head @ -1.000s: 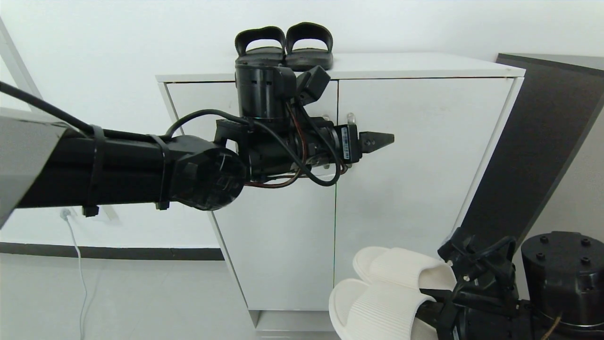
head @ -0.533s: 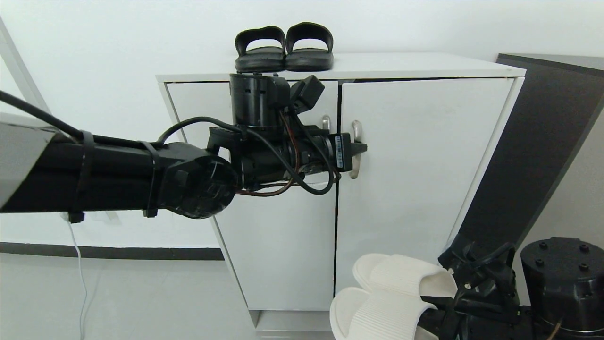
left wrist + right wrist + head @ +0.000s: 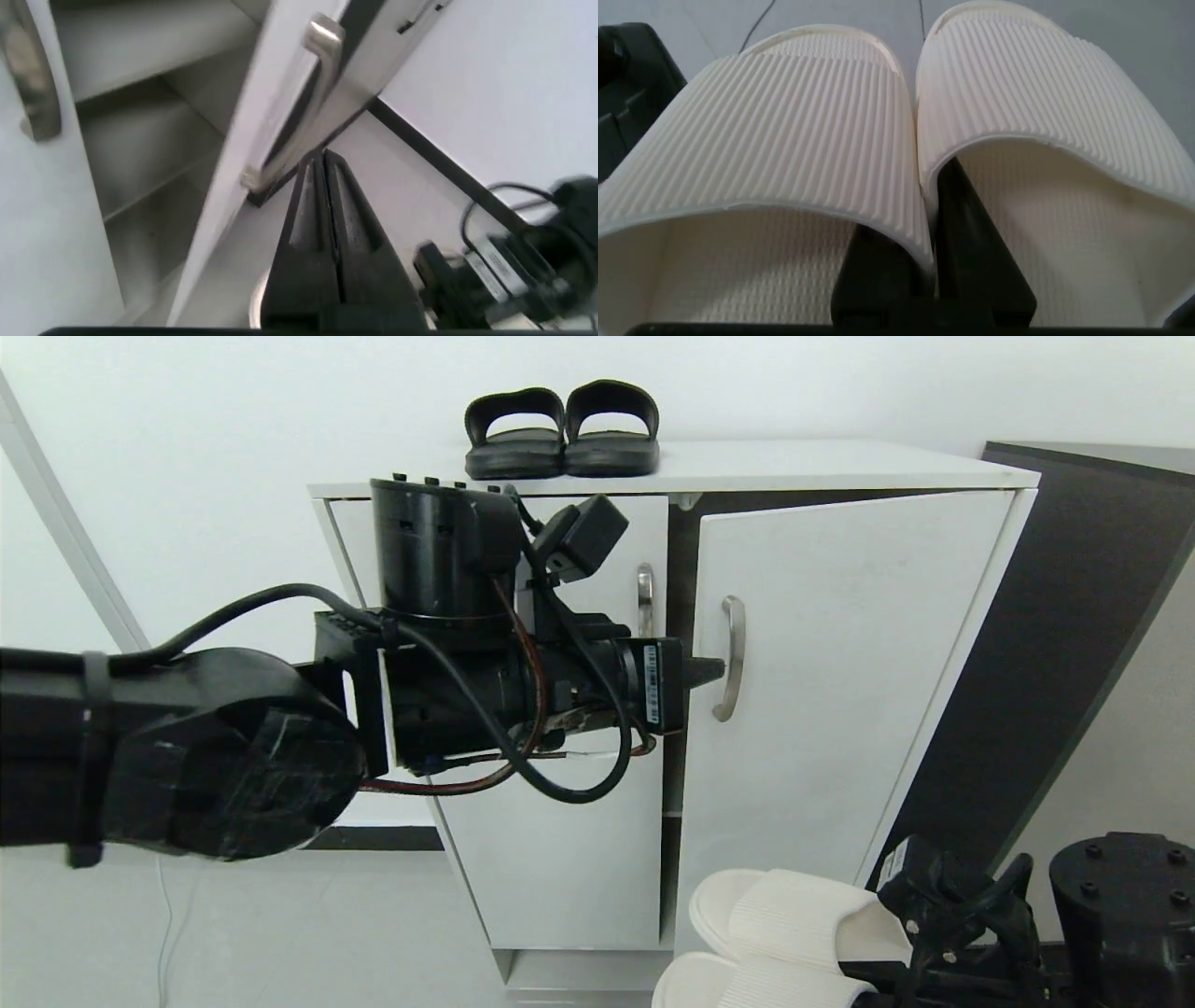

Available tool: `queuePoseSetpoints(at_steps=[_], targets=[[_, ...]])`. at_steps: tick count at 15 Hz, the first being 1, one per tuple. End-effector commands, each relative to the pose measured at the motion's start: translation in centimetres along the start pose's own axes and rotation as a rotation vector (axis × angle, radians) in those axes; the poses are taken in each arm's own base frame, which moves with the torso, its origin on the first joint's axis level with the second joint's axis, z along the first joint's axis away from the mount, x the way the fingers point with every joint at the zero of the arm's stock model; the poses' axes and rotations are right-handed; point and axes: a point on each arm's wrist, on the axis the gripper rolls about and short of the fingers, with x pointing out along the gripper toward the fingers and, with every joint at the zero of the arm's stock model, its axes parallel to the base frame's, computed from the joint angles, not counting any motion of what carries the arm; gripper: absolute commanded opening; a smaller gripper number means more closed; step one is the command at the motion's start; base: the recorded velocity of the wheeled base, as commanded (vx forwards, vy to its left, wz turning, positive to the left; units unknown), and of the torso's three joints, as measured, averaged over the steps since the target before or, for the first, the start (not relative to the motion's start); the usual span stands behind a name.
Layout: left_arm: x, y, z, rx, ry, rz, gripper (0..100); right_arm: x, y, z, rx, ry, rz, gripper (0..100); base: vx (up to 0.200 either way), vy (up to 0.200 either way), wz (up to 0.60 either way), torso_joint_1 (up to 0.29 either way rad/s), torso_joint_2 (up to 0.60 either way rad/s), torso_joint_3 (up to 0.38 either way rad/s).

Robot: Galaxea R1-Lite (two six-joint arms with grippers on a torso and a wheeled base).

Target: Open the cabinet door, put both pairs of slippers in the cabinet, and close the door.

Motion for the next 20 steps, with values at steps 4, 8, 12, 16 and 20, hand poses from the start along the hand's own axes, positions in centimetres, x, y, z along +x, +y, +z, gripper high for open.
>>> queuePoseSetpoints(at_steps=[4,8,12,16,20], targets=[[-3.0,-0.2,0.7,0.003,-0.037,0.011,0,-0.3,0.5,-0.4,-0.025,0.007,0.018,0,0.000,0.000,0.00,0.000,0.00,0.000],[-1.5,1.9,1.1,-0.022,-0.054,0.053,0,-0.3,0.5,-0.4,-0.025,0.007,0.018,0,0.000,0.000,0.00,0.000,0.00,0.000],[0.9,3.6,1.2,-0.032,-0.081,0.066,0,-0.3,0.5,-0.4,-0.030,0.009,0.018,0,0.000,0.000,0.00,0.000,0.00,0.000],[2.8,4.3,1.2,-0.030,-0.085,0.063,0,-0.2,0.4,-0.5,-0.029,0.016,0.018,0,0.000,0.000,0.00,0.000,0.00,0.000],[3.5,4.6,1.2,-0.042,-0.118,0.054,0,-0.1,0.5,-0.7,-0.030,0.024,0.019,0,0.000,0.000,0.00,0.000,0.00,0.000]])
